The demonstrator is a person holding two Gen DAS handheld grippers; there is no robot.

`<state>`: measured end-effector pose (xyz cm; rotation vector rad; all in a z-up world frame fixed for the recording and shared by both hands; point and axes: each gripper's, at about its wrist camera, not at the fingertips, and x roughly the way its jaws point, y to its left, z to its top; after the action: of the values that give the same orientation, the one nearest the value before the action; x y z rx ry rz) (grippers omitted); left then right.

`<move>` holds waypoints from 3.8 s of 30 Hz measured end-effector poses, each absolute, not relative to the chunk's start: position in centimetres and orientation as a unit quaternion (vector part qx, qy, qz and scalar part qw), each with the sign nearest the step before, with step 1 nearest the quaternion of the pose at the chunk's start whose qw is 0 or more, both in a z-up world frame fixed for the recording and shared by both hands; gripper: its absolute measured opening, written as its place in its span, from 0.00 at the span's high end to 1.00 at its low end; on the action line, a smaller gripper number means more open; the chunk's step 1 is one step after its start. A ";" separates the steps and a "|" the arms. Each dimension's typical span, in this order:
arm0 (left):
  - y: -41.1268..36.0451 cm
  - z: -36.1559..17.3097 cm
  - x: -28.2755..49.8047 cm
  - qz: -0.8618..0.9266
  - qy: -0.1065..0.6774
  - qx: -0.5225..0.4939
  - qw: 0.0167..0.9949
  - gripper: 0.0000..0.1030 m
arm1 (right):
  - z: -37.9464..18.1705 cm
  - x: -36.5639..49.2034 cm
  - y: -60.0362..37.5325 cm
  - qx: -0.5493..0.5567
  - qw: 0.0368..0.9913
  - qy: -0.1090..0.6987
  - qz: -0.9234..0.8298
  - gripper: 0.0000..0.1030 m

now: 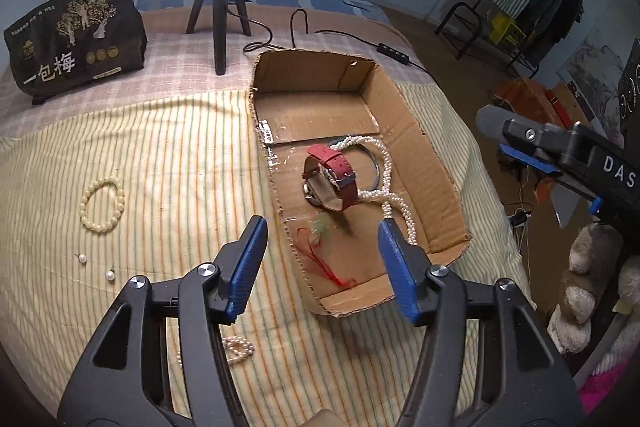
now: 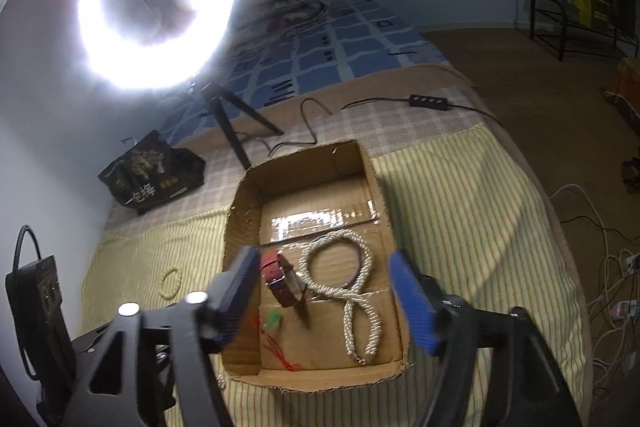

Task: Organize jewelry
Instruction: 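Lower pendant and necklace into the box and open both tools, then move left tool to the pearl earring while right tool approaches the pearl strand, then close left tool on the pearl earring while right tool grips the pearl strand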

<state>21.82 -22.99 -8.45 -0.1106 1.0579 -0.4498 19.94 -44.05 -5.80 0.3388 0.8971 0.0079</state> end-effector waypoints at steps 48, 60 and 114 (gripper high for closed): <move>-1.8 -9.8 22.1 -0.091 0.502 -0.063 0.858 0.44 | -11.7 11.6 -26.6 0.044 0.847 0.502 0.167 0.09; -2.8 -14.6 24.1 -0.093 0.559 -0.088 0.819 0.75 | -15.2 11.6 -23.3 -0.027 0.825 0.532 0.189 0.20; -3.7 -17.3 26.1 -0.059 0.568 -0.043 0.820 0.86 | -18.8 16.2 -21.3 -0.035 0.815 0.549 0.179 0.95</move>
<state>26.13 -3.66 -17.26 -0.0911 1.2101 -0.1256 16.22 -21.34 -18.81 -0.0741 1.1716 0.3818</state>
